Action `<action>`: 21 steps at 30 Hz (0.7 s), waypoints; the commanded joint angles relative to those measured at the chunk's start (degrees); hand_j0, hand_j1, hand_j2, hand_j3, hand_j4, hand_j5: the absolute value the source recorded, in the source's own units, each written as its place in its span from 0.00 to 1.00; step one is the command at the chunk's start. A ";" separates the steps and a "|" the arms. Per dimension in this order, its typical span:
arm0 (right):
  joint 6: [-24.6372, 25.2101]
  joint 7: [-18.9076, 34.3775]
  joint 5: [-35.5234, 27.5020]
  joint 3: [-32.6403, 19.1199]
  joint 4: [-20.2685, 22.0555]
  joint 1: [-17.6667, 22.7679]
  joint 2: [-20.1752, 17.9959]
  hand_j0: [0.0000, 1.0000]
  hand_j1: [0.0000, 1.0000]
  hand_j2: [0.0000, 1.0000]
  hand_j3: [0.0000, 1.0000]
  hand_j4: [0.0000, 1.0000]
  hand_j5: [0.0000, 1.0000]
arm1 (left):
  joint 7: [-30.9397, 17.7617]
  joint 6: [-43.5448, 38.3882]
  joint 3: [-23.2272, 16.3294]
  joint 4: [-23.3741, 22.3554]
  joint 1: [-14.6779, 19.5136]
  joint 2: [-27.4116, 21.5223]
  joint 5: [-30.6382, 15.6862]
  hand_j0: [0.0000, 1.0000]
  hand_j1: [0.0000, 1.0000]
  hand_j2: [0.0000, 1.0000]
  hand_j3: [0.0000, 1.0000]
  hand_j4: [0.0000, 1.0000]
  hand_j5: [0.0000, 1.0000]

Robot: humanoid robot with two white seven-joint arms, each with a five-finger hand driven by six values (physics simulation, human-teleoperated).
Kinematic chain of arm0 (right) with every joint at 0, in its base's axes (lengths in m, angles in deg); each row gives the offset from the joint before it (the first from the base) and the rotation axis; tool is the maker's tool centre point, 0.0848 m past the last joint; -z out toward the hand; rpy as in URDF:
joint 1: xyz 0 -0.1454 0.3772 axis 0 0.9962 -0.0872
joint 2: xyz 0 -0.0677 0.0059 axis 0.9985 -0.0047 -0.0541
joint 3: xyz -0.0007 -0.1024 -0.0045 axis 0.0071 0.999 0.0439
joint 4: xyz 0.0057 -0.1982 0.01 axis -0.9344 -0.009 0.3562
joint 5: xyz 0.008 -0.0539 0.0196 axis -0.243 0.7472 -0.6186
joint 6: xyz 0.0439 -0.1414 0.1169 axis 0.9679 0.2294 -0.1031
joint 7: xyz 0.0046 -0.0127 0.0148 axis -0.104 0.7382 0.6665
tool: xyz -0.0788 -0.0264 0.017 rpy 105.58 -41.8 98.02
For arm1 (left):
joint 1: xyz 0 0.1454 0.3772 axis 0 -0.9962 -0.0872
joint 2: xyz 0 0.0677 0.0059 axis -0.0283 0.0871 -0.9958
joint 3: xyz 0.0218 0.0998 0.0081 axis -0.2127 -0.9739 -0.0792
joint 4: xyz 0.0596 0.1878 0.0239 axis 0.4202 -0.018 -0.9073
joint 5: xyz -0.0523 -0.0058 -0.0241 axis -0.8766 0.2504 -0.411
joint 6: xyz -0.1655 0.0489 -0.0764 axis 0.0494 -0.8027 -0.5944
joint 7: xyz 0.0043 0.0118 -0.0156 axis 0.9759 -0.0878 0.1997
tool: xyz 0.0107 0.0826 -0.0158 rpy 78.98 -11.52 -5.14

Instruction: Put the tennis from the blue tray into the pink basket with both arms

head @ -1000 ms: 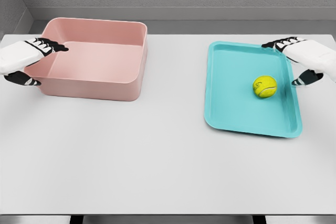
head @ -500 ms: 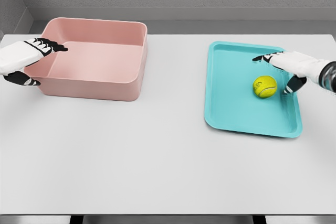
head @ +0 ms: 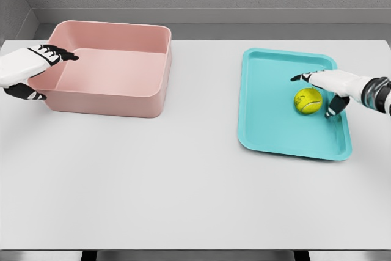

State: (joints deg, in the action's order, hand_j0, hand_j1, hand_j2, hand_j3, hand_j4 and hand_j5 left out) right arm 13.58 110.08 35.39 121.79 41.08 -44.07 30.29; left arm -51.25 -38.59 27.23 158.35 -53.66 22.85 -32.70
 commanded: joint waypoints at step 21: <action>-0.34 -0.02 0.03 1.58 -1.12 0.00 0.68 0.75 0.75 0.75 0.75 0.75 0.75 | 0.12 -0.05 0.40 1.76 -0.53 -4.02 -0.80 1.00 1.00 1.00 1.00 1.00 1.00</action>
State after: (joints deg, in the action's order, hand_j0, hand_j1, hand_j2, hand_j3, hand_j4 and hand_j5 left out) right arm 13.37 110.08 35.40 123.38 39.88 -44.07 31.06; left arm -51.17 -38.59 27.54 159.74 -54.19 19.48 -33.06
